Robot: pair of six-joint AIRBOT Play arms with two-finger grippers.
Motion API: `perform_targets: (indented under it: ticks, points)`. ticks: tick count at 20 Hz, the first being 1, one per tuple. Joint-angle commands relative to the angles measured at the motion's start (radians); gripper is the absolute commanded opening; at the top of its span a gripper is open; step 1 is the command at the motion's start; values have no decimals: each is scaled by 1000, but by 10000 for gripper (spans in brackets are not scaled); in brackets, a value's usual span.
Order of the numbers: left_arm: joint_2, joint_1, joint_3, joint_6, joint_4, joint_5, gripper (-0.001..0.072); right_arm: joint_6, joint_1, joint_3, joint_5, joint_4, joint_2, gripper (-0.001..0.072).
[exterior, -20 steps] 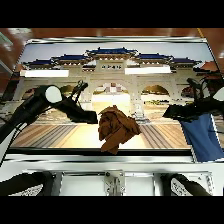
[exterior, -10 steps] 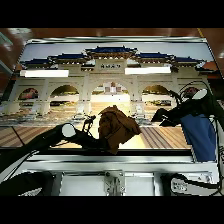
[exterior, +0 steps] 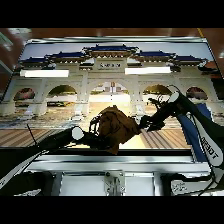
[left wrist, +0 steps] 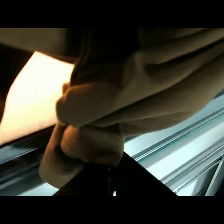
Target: Fold the shirts.
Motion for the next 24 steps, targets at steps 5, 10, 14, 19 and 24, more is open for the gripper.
perform_targets:
  ticks: [5, 10, 14, 19, 24]
  points:
    - [80, 49, 13, 23, 57, 16, 38, 16, 164, 0, -139, -6, -32, 292]
    - [216, 133, 53, 23, 237, -37, 36, 2, 168, 10, -134, -87, 78, 53]
    - [367, 208, 293, -32, 570, -259, 36, 2, 168, 137, -72, -289, 314, 53]
    - [537, 321, 740, -76, 755, -291, 38, 68, 168, 436, -171, -443, 651, 52]
    - [630, 401, 943, -67, 785, -285, 38, 180, 168, 557, -439, -469, 882, 53]
